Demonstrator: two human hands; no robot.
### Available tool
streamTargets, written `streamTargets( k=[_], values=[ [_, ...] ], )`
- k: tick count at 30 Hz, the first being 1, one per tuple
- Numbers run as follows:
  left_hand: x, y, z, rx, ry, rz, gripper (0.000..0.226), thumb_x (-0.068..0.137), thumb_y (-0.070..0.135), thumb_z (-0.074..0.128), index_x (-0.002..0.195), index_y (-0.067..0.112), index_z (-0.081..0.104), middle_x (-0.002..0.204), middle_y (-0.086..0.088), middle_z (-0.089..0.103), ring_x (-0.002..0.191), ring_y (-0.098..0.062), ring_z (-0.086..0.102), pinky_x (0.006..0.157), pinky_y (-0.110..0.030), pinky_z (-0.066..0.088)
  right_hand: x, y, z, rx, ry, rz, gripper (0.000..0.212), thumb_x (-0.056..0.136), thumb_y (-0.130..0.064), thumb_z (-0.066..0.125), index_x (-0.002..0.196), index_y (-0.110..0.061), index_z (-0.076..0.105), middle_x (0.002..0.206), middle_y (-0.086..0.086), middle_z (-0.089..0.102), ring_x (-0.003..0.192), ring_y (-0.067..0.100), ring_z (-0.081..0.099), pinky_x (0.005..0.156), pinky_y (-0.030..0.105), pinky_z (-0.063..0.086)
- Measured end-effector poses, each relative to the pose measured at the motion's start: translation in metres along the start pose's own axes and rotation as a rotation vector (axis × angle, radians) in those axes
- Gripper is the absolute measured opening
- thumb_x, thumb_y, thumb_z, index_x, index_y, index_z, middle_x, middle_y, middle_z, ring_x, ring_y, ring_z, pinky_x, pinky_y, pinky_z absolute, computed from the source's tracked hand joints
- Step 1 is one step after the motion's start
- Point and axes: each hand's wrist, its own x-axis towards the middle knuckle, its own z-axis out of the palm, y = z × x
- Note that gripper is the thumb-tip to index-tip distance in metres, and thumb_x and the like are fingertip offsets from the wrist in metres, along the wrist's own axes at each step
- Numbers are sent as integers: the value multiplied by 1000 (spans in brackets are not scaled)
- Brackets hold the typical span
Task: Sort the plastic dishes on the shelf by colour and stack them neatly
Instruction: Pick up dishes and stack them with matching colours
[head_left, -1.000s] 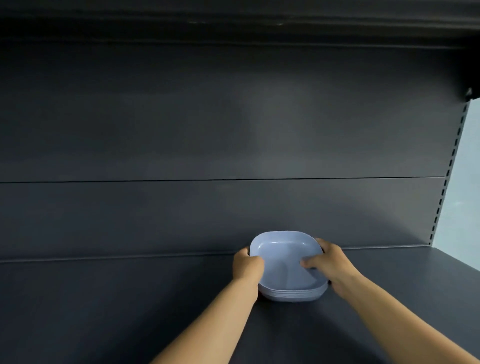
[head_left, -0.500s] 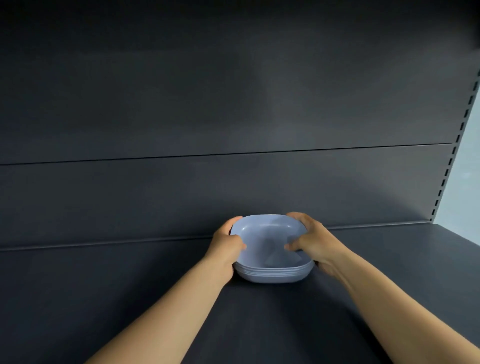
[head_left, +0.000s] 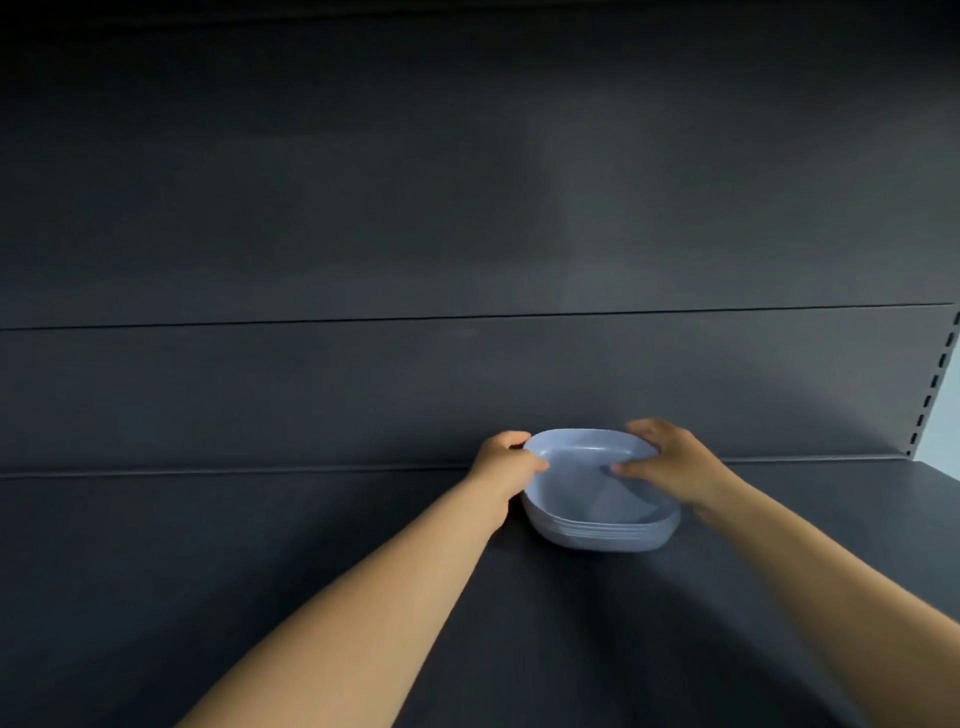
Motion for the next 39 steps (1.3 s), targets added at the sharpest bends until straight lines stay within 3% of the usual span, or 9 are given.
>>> streamTargets(
  k=[2, 7, 13, 19, 27, 35, 39],
  values=[
    [-5, 5, -22, 153, -10, 54, 48, 87, 17, 64, 133, 16, 51, 135, -3, 53, 120, -18, 51, 96, -25, 39, -8, -17, 0, -207, 34, -57, 63, 81, -24, 72, 137, -14, 45, 137, 4, 51, 124, 23, 49, 100, 33, 39],
    [-36, 8, -101, 703, -3, 204, 53, 90, 32, 59, 138, 19, 41, 142, -3, 43, 127, -19, 45, 101, -29, 36, -44, -77, 26, -709, -83, -280, 65, 87, -40, 62, 142, -19, 36, 145, 2, 38, 133, 24, 37, 104, 30, 33],
    [-93, -12, -230, 1106, 48, 260, 57, 92, 37, 54, 143, 20, 33, 144, -1, 37, 131, -23, 39, 102, -37, 40, -98, -171, 115, -885, -154, -378, 71, 88, -48, 58, 146, -20, 30, 150, 4, 33, 137, 26, 30, 111, 36, 31],
    [-158, -52, -387, 1175, 113, 242, 58, 93, 37, 53, 144, 20, 31, 143, -2, 37, 132, -23, 38, 104, -39, 40, -164, -271, 232, -838, -182, -441, 71, 90, -47, 56, 148, -20, 25, 152, 4, 29, 141, 25, 23, 113, 37, 28],
    [-228, -110, -579, 1137, 207, 161, 57, 93, 37, 53, 144, 21, 32, 145, -2, 36, 135, -23, 34, 106, -36, 36, -225, -381, 386, -783, -219, -550, 69, 90, -46, 57, 147, -21, 27, 148, 2, 34, 138, 23, 29, 110, 36, 33],
    [-233, -155, -704, 1069, 284, 56, 56, 92, 35, 53, 143, 20, 34, 145, -3, 36, 134, -23, 35, 105, -34, 35, -225, -455, 487, -814, -299, -615, 70, 91, -46, 56, 148, -20, 25, 150, 4, 31, 139, 24, 27, 112, 36, 31],
    [-217, -176, -742, 1022, 294, -17, 61, 92, 36, 53, 146, 17, 31, 150, -7, 30, 137, -24, 33, 107, -32, 32, -209, -486, 536, -667, -376, -589, 69, 90, -45, 57, 147, -21, 26, 152, 2, 29, 140, 22, 26, 110, 34, 30]
  ],
)
